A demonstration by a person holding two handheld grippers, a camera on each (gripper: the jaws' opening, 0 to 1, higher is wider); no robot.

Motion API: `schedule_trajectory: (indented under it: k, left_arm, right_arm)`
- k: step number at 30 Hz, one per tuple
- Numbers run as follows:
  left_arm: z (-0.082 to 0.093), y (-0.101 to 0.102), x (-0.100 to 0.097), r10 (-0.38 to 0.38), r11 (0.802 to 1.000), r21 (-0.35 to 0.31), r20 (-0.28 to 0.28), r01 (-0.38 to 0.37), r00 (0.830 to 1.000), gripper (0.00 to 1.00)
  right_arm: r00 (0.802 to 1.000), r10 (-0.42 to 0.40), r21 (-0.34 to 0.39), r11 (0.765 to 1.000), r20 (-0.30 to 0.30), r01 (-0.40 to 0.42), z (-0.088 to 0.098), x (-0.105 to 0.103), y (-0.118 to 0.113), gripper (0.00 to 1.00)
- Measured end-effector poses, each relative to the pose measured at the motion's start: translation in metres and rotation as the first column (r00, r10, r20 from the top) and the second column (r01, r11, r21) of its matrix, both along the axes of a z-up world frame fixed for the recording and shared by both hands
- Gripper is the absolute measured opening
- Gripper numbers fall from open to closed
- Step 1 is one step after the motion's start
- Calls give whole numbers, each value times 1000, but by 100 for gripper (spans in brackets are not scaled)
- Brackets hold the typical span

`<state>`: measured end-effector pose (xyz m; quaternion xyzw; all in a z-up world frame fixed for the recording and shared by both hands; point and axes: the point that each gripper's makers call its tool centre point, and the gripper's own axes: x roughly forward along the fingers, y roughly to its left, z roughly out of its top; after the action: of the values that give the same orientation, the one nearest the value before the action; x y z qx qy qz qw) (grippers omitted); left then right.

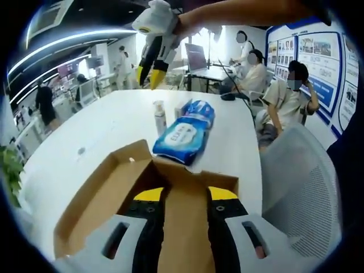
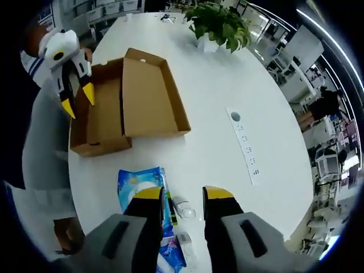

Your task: Operate the shoe box by opening the lid, removing the specified soft item, and placing it in the target area until the item is outside and the box remains undamaged.

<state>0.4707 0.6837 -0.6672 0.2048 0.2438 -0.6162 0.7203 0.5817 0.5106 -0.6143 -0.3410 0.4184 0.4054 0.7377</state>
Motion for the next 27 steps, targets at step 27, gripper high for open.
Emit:
schedule_trajectory:
  k: [27]
  left_arm:
    - [-2, 210, 15, 511, 852, 93, 63, -515, 857, 23]
  right_arm:
    - [993, -113, 217, 971, 42, 101, -5, -50, 91, 18]
